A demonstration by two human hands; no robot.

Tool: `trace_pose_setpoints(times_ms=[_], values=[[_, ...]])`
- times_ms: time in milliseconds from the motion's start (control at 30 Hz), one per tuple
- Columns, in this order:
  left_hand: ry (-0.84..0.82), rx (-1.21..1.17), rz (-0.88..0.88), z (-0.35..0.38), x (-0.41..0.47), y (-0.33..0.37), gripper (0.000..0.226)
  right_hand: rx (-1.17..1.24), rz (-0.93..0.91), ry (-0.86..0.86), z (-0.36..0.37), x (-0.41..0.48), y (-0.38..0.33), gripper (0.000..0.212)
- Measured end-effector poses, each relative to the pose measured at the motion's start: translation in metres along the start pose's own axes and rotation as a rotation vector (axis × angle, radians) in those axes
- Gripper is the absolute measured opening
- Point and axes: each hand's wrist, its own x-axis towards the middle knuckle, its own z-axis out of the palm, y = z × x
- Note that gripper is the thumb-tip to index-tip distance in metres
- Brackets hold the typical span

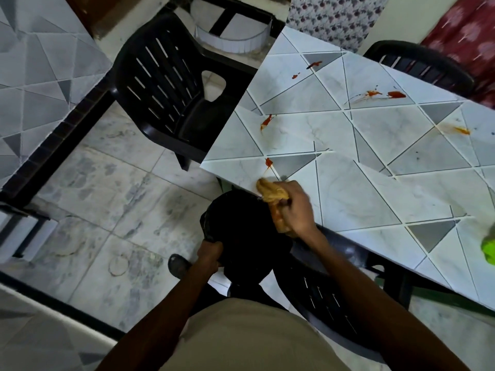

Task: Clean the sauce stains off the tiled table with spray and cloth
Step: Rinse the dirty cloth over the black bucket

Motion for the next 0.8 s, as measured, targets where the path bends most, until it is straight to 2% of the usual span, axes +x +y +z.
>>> trace_pose_setpoints(times_ms=[100,167,300,367,467,567,700,800], values=[[-0.081,0.058,-0.039,-0.006,0.001,0.005,0.023,0.053,0.016,0.143,-0.034,0.006,-0.003,0.059],[-0.051,0.099,-0.038,-0.009,0.0,0.005,0.016,0.03,0.037,0.226,-0.053,0.012,-0.001,0.059],[-0.042,0.098,0.019,-0.011,0.002,0.0,0.031,-0.192,0.179,0.265,-0.073,0.023,0.024,0.038],[-0.047,0.055,0.024,-0.013,0.003,-0.002,0.032,-0.275,0.264,0.209,-0.068,0.023,0.043,0.032],[-0.047,0.035,0.028,-0.017,0.013,-0.008,0.035,-0.205,0.368,0.113,-0.043,0.012,0.057,0.033],[-0.038,0.013,0.016,-0.022,0.04,-0.022,0.045,-0.216,0.288,0.046,-0.004,-0.001,0.048,0.046],[-0.031,-0.009,0.001,-0.028,0.034,-0.015,0.027,-0.17,0.197,-0.095,0.04,-0.006,0.019,0.067],[-0.029,0.007,0.014,-0.033,0.018,-0.004,0.027,-0.078,0.098,-0.199,0.059,-0.011,0.003,0.066]])
